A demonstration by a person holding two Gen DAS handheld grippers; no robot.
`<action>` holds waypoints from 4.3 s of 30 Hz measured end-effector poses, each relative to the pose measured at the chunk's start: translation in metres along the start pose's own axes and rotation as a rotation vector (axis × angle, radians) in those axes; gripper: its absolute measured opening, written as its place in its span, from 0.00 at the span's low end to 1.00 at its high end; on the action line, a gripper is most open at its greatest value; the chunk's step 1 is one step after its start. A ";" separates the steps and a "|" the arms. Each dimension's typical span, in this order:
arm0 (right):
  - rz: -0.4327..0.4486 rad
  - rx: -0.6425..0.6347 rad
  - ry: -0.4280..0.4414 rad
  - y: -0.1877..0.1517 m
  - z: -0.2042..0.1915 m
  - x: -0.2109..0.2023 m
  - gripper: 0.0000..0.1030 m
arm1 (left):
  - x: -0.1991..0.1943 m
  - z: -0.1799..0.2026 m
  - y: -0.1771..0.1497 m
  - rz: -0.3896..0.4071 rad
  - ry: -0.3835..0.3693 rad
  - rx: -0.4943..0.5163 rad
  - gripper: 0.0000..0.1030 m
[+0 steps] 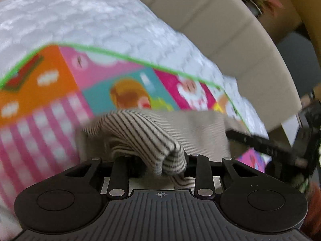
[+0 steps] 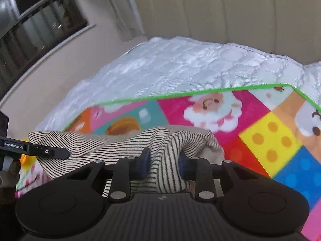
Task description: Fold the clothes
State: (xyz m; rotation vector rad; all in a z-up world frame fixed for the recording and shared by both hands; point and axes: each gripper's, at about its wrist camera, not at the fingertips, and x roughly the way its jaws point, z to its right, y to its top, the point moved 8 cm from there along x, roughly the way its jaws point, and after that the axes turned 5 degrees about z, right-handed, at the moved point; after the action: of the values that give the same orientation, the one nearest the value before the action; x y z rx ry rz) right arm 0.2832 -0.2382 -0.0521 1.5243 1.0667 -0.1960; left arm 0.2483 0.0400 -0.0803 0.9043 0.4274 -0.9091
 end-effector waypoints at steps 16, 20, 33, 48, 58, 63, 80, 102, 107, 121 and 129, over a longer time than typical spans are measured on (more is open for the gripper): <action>-0.063 -0.108 -0.060 -0.049 0.001 -0.018 0.24 | -0.014 0.025 -0.082 -0.029 -0.016 -0.029 0.18; -0.064 -0.115 -0.053 -0.045 -0.001 -0.026 0.24 | -0.022 0.033 -0.081 -0.030 -0.025 -0.014 0.16; -0.114 -0.102 -0.148 -0.062 0.022 -0.019 0.53 | -0.042 0.030 -0.100 -0.081 0.022 -0.099 0.66; 0.075 -0.104 -0.204 0.015 0.036 0.032 0.59 | 0.012 0.005 -0.143 -0.173 -0.056 -0.397 0.54; -0.082 -0.134 -0.277 -0.025 0.060 0.066 0.47 | 0.026 -0.040 -0.073 -0.058 0.094 -0.281 0.11; -0.140 -0.156 -0.263 -0.049 0.054 0.038 0.47 | 0.044 -0.053 -0.005 0.027 0.204 -0.128 0.11; -0.263 -0.349 -0.034 -0.112 -0.054 -0.012 0.42 | -0.010 -0.066 0.001 0.060 0.280 -0.131 0.52; -0.268 -0.303 -0.013 -0.135 -0.127 -0.001 0.76 | 0.002 -0.012 -0.104 -0.110 0.366 0.223 0.85; -0.193 -0.593 0.046 -0.139 -0.164 -0.033 0.75 | -0.005 -0.007 -0.097 -0.048 0.284 0.186 0.85; -0.169 -0.919 0.096 -0.187 -0.213 -0.001 0.81 | -0.013 0.003 -0.089 0.014 0.133 0.143 0.86; -0.212 -0.717 0.177 -0.165 -0.202 -0.008 0.82 | -0.013 0.005 -0.089 0.017 0.107 0.144 0.87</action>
State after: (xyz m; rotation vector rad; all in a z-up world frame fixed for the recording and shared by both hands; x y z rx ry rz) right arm 0.0749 -0.0907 -0.1060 0.7924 1.2631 0.1705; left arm 0.1678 0.0161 -0.1124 1.0900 0.4490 -0.8867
